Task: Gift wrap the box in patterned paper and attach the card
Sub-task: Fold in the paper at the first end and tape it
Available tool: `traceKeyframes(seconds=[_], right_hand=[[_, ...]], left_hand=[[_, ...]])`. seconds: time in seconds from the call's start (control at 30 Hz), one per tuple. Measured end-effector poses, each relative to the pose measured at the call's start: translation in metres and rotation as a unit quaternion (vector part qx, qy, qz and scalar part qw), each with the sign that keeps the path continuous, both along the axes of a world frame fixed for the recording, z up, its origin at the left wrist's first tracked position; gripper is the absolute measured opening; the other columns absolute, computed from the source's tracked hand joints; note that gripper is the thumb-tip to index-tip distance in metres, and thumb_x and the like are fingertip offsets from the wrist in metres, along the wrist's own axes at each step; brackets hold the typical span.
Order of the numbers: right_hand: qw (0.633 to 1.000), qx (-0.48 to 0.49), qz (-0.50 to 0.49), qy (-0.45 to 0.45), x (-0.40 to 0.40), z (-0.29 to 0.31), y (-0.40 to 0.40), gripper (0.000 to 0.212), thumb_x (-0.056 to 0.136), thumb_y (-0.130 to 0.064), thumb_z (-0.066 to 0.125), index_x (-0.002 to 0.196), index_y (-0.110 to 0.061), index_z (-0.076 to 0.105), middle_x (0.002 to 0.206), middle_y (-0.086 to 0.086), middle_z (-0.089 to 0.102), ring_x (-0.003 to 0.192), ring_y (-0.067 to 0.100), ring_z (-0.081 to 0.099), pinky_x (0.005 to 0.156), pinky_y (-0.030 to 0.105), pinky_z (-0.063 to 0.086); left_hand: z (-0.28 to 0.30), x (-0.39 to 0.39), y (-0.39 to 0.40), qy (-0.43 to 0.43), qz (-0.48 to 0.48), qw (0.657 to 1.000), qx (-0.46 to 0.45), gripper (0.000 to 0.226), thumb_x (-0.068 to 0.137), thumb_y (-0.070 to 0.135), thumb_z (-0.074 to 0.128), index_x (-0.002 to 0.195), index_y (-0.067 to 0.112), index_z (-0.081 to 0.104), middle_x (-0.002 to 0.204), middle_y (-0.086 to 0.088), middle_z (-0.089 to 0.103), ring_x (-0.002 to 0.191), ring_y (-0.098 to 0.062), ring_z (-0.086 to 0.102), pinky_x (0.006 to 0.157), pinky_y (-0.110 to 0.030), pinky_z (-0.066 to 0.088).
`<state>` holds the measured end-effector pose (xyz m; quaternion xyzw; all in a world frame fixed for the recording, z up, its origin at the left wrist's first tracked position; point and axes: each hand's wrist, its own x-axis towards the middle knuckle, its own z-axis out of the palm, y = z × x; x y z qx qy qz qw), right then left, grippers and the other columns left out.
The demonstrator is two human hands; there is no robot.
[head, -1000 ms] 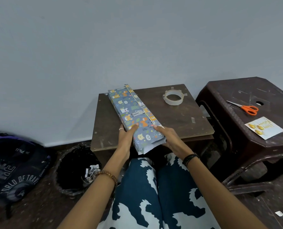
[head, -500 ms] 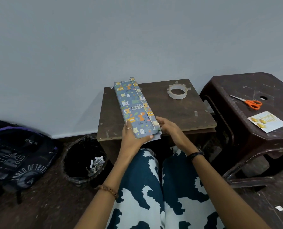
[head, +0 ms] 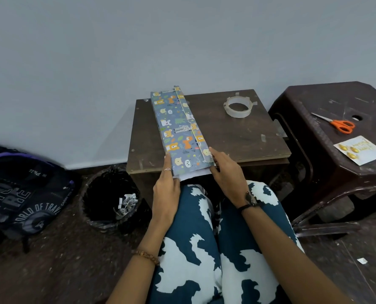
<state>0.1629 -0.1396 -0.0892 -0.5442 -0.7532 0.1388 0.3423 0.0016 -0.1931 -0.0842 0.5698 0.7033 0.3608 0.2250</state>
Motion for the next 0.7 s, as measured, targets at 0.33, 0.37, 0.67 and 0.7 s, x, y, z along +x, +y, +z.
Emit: traceKeyframes(seconds=[0.33,0.37,0.67,0.7], right_hand=[[0.997,0.066,-0.023,-0.015,-0.006,0.000,-0.006,0.036,0.086,-0.011,0.060,0.120,-0.003,0.058,0.096,0.012,0.062,0.072,0.031,0.063,0.051,0.033,0.047],[0.996,0.083,-0.030,-0.018,-0.007,0.000,-0.006,0.032,0.085,-0.013,0.060,0.115,-0.002,0.061,0.091,0.011,0.063,0.067,0.030,0.063,0.047,0.031,0.047],[0.991,0.117,-0.041,-0.059,-0.007,0.000,-0.005,0.008,0.081,-0.004,0.048,0.082,-0.007,0.055,0.067,0.005,0.055,0.043,0.028,0.048,0.036,0.020,0.031],[0.991,0.115,-0.039,-0.059,-0.007,0.001,-0.005,0.012,0.081,-0.005,0.043,0.079,-0.007,0.055,0.066,0.005,0.054,0.042,0.028,0.046,0.036,0.021,0.029]], left_hand=[[0.005,0.003,0.002,0.057,0.033,0.993,0.094,0.041,0.087,0.008,0.060,0.127,0.007,0.051,0.133,-0.002,0.049,0.105,-0.023,0.059,0.080,-0.030,0.044],[0.003,0.002,0.002,0.073,0.034,0.991,0.108,0.037,0.085,0.007,0.064,0.121,0.005,0.055,0.128,-0.004,0.052,0.099,-0.024,0.061,0.076,-0.030,0.046],[-0.005,-0.003,0.005,0.071,0.020,0.979,0.189,0.029,0.078,-0.004,0.069,0.105,0.005,0.067,0.098,-0.006,0.056,0.079,-0.013,0.056,0.066,-0.024,0.047],[-0.006,-0.003,0.005,0.074,0.017,0.978,0.194,0.027,0.079,-0.004,0.068,0.104,0.004,0.067,0.096,-0.006,0.055,0.079,-0.014,0.056,0.065,-0.026,0.049]])
